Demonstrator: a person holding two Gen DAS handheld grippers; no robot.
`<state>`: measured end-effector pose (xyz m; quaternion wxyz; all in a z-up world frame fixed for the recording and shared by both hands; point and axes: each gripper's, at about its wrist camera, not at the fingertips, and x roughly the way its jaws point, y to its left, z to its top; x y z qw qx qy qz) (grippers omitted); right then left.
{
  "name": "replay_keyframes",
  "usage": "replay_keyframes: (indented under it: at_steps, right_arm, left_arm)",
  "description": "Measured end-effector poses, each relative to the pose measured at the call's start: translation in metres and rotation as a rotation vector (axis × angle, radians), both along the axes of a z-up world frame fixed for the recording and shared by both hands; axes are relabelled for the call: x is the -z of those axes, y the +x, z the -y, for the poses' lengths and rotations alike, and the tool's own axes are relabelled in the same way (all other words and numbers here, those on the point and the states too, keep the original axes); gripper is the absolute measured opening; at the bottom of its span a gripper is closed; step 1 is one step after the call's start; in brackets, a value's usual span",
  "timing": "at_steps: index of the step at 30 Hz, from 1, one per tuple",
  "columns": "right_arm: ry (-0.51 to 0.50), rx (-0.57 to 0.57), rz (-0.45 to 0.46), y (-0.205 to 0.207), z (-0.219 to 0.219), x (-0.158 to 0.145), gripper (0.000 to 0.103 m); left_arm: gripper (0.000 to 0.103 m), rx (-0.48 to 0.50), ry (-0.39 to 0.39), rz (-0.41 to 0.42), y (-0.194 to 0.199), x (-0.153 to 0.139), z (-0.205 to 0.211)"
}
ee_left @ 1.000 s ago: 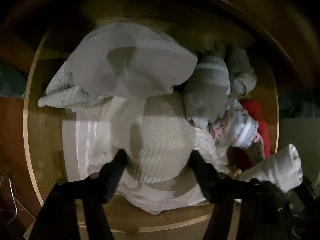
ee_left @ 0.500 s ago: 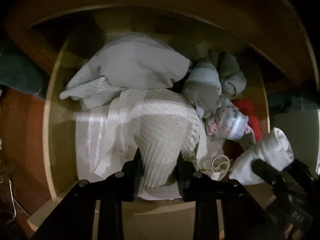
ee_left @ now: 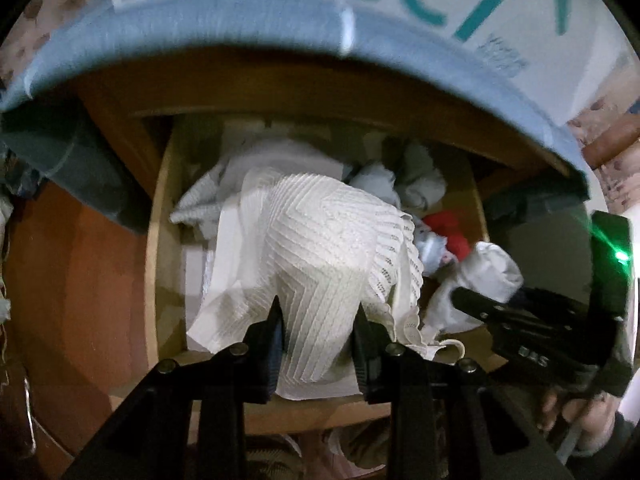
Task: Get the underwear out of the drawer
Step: 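Carry the cream lace underwear into the white box and open the left gripper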
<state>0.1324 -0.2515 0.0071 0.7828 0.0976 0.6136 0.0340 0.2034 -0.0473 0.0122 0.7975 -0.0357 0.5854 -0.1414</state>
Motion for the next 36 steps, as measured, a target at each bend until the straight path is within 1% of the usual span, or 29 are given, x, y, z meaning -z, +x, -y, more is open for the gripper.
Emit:
replay_keyframes:
  at_steps: [7, 11, 14, 15, 16, 21, 25, 30, 33, 36]
  right_arm:
    - [-0.017, 0.002, 0.000, 0.000, 0.001, 0.000, 0.044]
    - [-0.020, 0.002, -0.006, -0.001, 0.000, -0.002, 0.044]
    - [-0.021, 0.001, -0.004, -0.002, 0.001, -0.003, 0.044]
    - [-0.019, 0.002, -0.005, -0.002, 0.001, -0.003, 0.044]
    - [-0.019, 0.002, -0.006, -0.001, 0.002, -0.002, 0.043]
    - [-0.021, -0.005, -0.009, -0.001, 0.000, -0.002, 0.043]
    - [-0.017, -0.003, -0.008, 0.000, 0.001, -0.002, 0.043]
    - [-0.019, -0.003, -0.007, 0.000, 0.001, -0.002, 0.043]
    - [-0.020, -0.001, -0.006, -0.001, 0.000, -0.002, 0.043]
    - [-0.020, -0.002, -0.005, 0.000, 0.000, -0.002, 0.043]
  left_arm:
    - [0.029, 0.053, 0.004, 0.108, -0.019, -0.040, 0.007]
    - [0.029, 0.065, -0.014, 0.142, -0.029, -0.066, 0.004]
    - [0.029, 0.076, -0.020, 0.185, -0.037, -0.095, -0.002]
    - [0.029, 0.081, -0.020, 0.206, -0.042, -0.109, -0.004]
    - [0.029, 0.081, -0.022, 0.217, -0.042, -0.116, -0.007]
    - [0.029, 0.091, -0.051, 0.298, -0.053, -0.166, -0.026]
    - [0.029, 0.098, -0.064, 0.364, -0.062, -0.205, -0.032]
    - [0.029, 0.098, -0.065, 0.470, -0.056, -0.258, -0.034]
    - [0.029, 0.096, -0.044, 0.557, -0.043, -0.292, -0.030]
    - [0.029, 0.098, -0.014, 0.620, -0.023, -0.313, -0.023]
